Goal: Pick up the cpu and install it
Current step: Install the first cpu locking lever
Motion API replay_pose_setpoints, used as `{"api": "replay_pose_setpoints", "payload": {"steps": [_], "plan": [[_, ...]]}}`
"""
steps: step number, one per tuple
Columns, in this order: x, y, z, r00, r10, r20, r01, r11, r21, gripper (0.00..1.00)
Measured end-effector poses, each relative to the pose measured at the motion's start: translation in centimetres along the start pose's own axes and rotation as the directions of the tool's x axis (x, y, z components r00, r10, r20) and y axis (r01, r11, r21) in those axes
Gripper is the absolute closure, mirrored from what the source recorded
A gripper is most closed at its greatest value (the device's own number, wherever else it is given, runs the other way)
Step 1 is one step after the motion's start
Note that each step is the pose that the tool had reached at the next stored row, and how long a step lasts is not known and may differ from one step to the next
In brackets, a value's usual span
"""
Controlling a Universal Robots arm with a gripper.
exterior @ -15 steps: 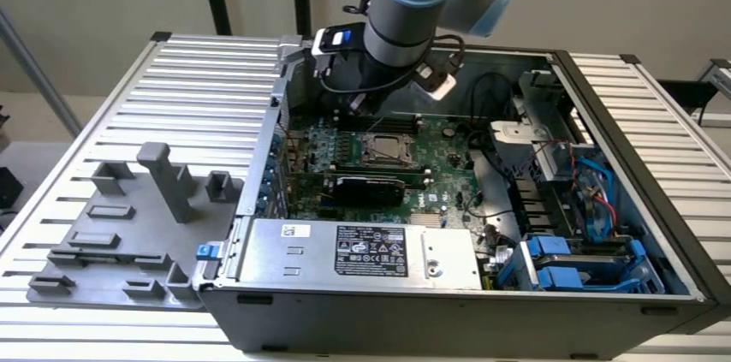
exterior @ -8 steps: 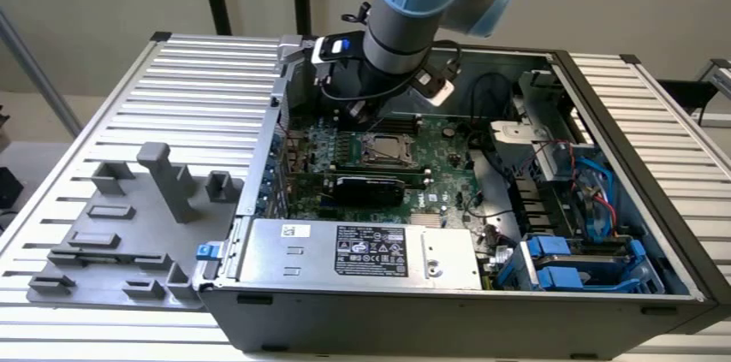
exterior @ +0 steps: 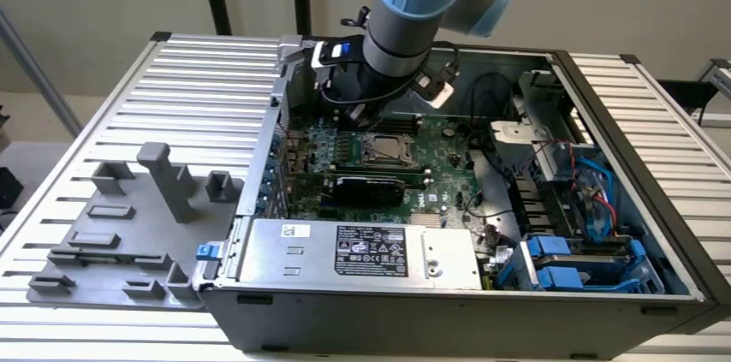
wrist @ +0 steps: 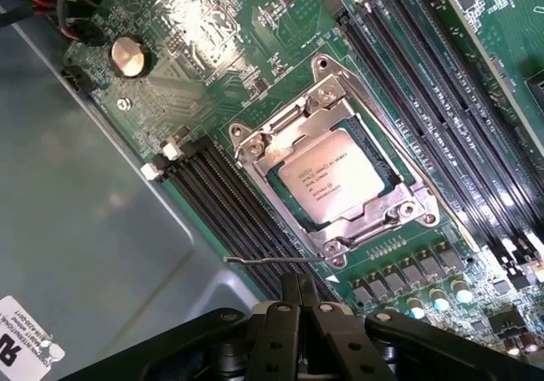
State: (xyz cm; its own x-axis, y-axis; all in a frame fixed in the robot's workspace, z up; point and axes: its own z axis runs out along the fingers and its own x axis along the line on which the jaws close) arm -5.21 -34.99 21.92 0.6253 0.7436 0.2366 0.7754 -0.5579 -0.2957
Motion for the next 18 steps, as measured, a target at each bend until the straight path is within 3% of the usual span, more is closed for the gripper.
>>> {"api": "replay_pose_setpoints", "payload": {"steps": [2, 3, 9, 12, 15, 18], "plan": [[0.2, -0.14, 0.22, 0.9999, 0.001, 0.0134, -0.001, 0.9999, -0.0106, 0.88], [0.3, -0.23, 0.32, 0.9999, 0.002, 0.0159, -0.001, 0.9999, -0.0125, 0.88], [0.5, -0.40, 0.90, 0.9998, 0.002, 0.0200, -0.002, 0.9999, -0.0159, 0.88], [0.6, -0.51, 1.35, 0.9997, 0.003, 0.0249, -0.002, 0.9998, -0.0199, 0.88], [0.8, -0.67, 1.74, 0.9993, 0.004, 0.0360, -0.003, 0.9996, -0.0290, 0.88], [0.9, -0.77, 1.92, 0.9986, 0.007, 0.0522, -0.005, 0.9991, -0.0422, 0.88]]}}
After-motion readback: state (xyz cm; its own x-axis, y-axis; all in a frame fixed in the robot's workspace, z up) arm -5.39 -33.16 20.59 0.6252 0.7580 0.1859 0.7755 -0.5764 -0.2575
